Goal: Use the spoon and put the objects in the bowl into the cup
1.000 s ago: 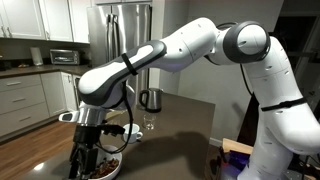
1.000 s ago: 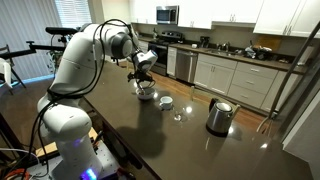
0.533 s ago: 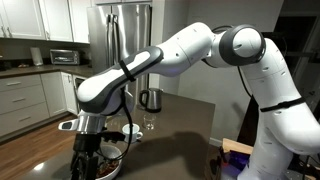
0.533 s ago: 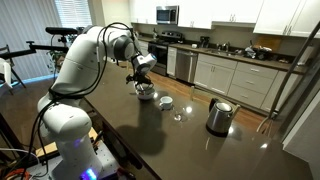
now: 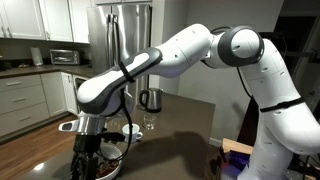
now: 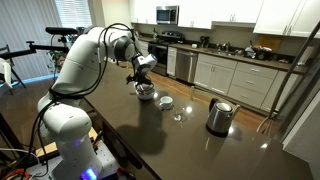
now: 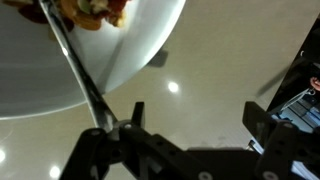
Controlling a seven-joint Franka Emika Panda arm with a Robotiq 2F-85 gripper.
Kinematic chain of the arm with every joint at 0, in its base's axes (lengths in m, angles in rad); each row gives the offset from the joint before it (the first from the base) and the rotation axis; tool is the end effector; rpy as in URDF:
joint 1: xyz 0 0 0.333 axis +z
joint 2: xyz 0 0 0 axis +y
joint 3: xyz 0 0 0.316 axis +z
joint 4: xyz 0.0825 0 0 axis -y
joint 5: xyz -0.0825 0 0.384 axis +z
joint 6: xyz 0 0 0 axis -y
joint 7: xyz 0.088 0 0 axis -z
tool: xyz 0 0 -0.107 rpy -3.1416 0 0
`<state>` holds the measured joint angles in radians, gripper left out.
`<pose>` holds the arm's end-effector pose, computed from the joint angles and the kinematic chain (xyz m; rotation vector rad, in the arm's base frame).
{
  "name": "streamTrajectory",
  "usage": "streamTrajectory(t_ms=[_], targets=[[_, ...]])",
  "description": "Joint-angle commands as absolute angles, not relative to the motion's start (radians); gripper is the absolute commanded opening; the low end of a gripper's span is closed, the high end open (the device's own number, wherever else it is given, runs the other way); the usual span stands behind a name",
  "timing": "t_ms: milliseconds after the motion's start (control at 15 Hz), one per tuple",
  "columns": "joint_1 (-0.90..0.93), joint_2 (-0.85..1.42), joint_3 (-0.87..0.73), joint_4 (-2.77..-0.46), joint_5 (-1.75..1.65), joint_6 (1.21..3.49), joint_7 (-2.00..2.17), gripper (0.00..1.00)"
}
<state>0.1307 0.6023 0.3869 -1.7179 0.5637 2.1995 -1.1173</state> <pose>0.5828 0.3234 0.2618 -2.0388 -1.4182 -0.1257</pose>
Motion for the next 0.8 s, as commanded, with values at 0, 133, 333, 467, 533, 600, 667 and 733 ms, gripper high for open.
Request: streamTrajectory(t_ms=[0,133,333,467,533,600,667,733], targets=[[0.117,0.591,0.391,-1.698,0.561,2.203,-1.137,1.00],[0.126,0.595,0.380,-1.673,0.538,2.201,-1.129,1.00],[0.127,0.610,0.369,-1.632,0.506,2.194,-1.123,1.00],[0.122,0.625,0.363,-1.606,0.502,2.193,-1.122,1.00],[0.120,0.637,0.360,-1.590,0.499,2.189,-1.122,1.00],[0.119,0.642,0.357,-1.582,0.498,2.190,-1.122,1.00],[0.116,0.652,0.354,-1.571,0.499,2.192,-1.124,1.00],[0.111,0.659,0.355,-1.566,0.505,2.196,-1.129,1.00]])
